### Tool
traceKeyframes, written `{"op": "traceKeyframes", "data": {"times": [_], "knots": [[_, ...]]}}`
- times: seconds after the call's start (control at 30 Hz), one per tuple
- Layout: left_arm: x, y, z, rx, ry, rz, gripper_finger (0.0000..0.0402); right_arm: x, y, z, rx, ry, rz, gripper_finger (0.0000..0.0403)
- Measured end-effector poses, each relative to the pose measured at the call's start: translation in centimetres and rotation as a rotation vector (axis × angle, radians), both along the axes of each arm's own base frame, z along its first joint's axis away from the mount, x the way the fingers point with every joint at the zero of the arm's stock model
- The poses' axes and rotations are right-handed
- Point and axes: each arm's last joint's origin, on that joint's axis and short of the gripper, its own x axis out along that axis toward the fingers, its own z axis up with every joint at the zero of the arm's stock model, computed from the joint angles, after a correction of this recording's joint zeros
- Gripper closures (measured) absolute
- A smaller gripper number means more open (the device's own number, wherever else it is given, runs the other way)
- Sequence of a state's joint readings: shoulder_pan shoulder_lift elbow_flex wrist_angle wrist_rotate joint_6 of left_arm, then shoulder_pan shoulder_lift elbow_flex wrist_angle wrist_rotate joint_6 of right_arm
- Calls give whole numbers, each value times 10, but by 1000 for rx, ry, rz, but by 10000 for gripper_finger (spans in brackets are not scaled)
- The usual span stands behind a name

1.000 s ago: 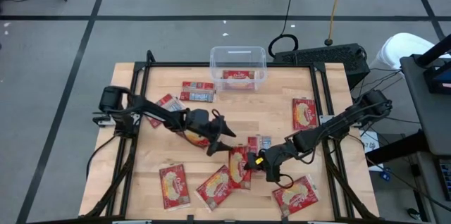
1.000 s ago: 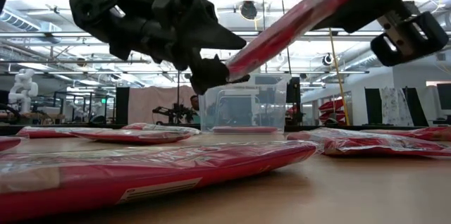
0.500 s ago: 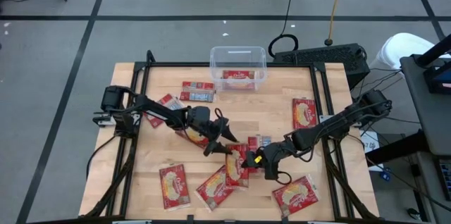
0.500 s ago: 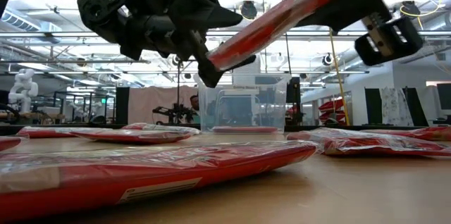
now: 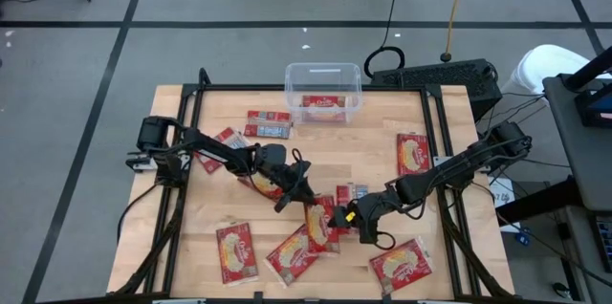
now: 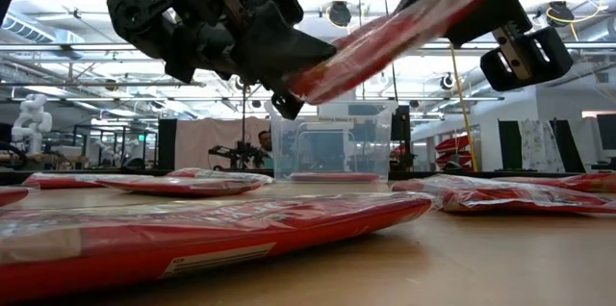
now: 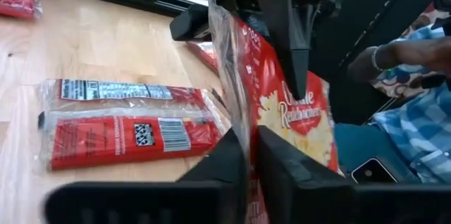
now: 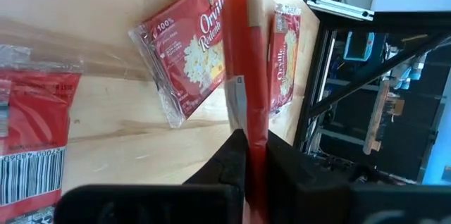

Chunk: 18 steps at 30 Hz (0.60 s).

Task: Sort popcorn bags into baskets
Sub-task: Put the popcorn bags into the transparent bin

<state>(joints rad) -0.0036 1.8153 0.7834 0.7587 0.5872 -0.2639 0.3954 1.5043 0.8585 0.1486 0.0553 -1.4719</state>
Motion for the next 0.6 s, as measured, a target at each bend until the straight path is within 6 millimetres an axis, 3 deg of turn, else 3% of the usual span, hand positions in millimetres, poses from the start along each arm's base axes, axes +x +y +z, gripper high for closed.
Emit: {"op": "traceKeyframes", "data": {"times": [0.3, 0.43, 0.6], "knots": [[-1, 16, 6, -17, -9, 13, 378, 0, 3, 2, 300, 54, -298, 347], [-8, 23, 22, -10, -23, 12, 386, -5, 8, 8, 475, 13, -550, 330], [-22, 26, 40, 68, 25, 35, 386, -20, 16, 16, 559, -67, -773, 298]]}}
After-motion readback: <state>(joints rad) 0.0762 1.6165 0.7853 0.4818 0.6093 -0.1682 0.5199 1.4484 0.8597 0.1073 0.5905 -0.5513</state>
